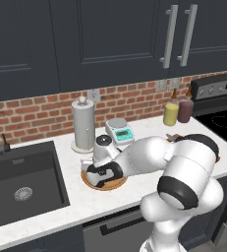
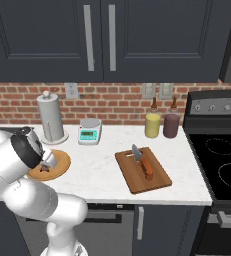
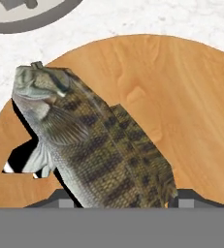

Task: Pick up the knife from the drawer and place it on the cutting board. Then place the meat from the plate to the cutting board.

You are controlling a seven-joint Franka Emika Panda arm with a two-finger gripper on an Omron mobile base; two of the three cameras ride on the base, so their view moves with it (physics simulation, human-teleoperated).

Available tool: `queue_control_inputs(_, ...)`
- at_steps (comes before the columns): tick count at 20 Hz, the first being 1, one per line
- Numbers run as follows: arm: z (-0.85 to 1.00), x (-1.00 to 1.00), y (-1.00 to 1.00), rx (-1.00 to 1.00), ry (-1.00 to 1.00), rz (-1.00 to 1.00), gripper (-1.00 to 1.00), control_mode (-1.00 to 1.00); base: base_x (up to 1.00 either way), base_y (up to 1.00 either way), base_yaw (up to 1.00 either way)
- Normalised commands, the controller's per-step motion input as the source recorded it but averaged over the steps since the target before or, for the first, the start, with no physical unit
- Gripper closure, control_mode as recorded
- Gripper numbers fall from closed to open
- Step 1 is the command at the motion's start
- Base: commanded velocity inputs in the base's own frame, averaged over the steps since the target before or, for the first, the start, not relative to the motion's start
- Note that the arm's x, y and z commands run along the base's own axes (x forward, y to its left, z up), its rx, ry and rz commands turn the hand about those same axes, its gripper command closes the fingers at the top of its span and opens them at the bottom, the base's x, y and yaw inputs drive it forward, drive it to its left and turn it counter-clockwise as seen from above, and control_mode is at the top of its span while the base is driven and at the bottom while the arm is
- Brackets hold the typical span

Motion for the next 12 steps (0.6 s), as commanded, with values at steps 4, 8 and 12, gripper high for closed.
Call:
queue_control_inputs(4, 0.52, -0.28, -0.32, 0.01, -0.13, 0.0, 1.0, -1.0, 0.0, 0.0, 0.0)
queue_control_inputs(8, 0.8, -0.11, -0.41, 0.0, -0.12, 0.0, 1.0, -1.0, 0.0, 0.0, 0.0)
queue_control_inputs(12, 0.74, 0.0, -0.5, 0.0, -0.02, 0.0, 1.0, -1.0, 0.0, 0.0, 0.0)
